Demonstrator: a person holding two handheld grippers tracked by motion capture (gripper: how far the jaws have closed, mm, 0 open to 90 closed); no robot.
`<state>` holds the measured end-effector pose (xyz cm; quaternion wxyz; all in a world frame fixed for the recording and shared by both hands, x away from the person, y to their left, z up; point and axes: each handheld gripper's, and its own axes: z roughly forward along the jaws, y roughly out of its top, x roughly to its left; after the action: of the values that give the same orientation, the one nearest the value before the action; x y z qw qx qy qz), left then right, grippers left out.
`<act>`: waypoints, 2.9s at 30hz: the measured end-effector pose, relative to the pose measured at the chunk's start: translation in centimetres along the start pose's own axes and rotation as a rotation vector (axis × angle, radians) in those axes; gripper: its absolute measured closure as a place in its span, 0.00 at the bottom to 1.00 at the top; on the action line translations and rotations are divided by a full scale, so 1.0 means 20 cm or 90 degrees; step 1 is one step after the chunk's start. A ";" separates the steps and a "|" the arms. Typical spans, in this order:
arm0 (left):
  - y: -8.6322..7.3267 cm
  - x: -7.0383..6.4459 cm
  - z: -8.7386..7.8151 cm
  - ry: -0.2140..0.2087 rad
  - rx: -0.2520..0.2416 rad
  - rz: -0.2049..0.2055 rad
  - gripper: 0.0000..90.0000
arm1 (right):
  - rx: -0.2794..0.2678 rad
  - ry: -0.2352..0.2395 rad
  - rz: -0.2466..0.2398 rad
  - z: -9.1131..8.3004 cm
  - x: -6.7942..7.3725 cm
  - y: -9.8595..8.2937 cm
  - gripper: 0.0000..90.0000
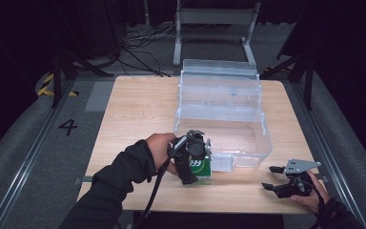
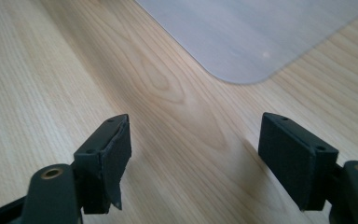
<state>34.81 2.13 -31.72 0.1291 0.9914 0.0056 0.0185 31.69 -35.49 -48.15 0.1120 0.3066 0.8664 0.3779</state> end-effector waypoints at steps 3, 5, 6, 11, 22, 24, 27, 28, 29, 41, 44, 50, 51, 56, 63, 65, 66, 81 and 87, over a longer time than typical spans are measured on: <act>0.01 0.02 -0.06 0.011 -0.014 0.000 0.19 | -0.008 -0.010 0.013 -0.02 -0.03 -0.03 0.29; 0.02 0.03 -0.09 0.015 -0.016 -0.003 0.19 | -0.012 -0.016 0.017 -0.03 -0.05 -0.04 0.29; 0.02 0.04 -0.10 0.016 -0.014 0.005 0.19 | -0.013 -0.024 0.018 -0.03 -0.05 -0.05 0.29; 0.06 0.07 -0.16 0.034 -0.006 0.014 0.19 | -0.017 -0.036 0.018 -0.03 -0.06 -0.05 0.28; 0.12 0.18 -0.25 0.039 -0.017 0.016 0.19 | -0.021 -0.047 0.011 -0.02 -0.06 -0.05 0.26; 0.14 0.22 -0.25 0.039 -0.010 0.019 0.19 | -0.021 -0.047 0.012 -0.01 -0.06 -0.05 0.26; 0.15 0.24 -0.25 0.036 -0.008 0.019 0.19 | -0.022 -0.048 0.012 -0.01 -0.06 -0.05 0.26; 0.15 0.25 -0.25 0.040 -0.009 0.016 0.19 | -0.022 -0.048 0.012 -0.01 -0.06 -0.05 0.26; 0.16 0.26 -0.26 0.042 -0.007 0.010 0.19 | -0.022 -0.049 0.013 -0.01 -0.06 -0.05 0.26; 0.22 0.38 -0.18 0.039 0.012 0.007 0.19 | -0.021 -0.048 0.015 -0.01 -0.06 -0.05 0.26; 0.25 0.40 -0.14 0.034 0.018 0.009 0.19 | -0.021 -0.048 0.015 -0.01 -0.06 -0.05 0.26; 0.30 0.43 -0.08 0.036 0.022 0.011 0.19 | -0.021 -0.047 0.017 -0.01 -0.06 -0.05 0.26; 0.31 0.44 -0.07 0.033 0.027 0.013 0.19 | -0.021 -0.047 0.017 -0.01 -0.06 -0.05 0.26; 0.33 0.45 -0.01 0.036 0.051 0.010 0.19 | -0.021 -0.048 0.015 -0.01 -0.06 -0.05 0.26; 0.28 0.48 0.01 0.042 0.052 0.000 0.19 | -0.021 -0.049 0.014 -0.01 -0.06 -0.05 0.26; 0.26 0.50 0.02 0.045 0.056 -0.004 0.19 | -0.021 -0.049 0.015 -0.01 -0.06 -0.05 0.26; 0.25 0.51 0.03 0.040 0.055 -0.010 0.19 | -0.021 -0.048 0.015 -0.01 -0.06 -0.05 0.26; 0.16 0.57 0.05 0.050 0.069 -0.037 0.19 | -0.021 -0.047 0.017 -0.01 -0.06 -0.05 0.26; 0.14 0.58 0.10 0.044 0.076 -0.036 0.19 | -0.022 -0.046 0.018 -0.01 -0.06 -0.05 0.26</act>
<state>46.59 -0.90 -32.55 0.0696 0.9956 0.0394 0.0484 32.11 -36.95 -48.73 0.1430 0.3305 0.8507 0.3829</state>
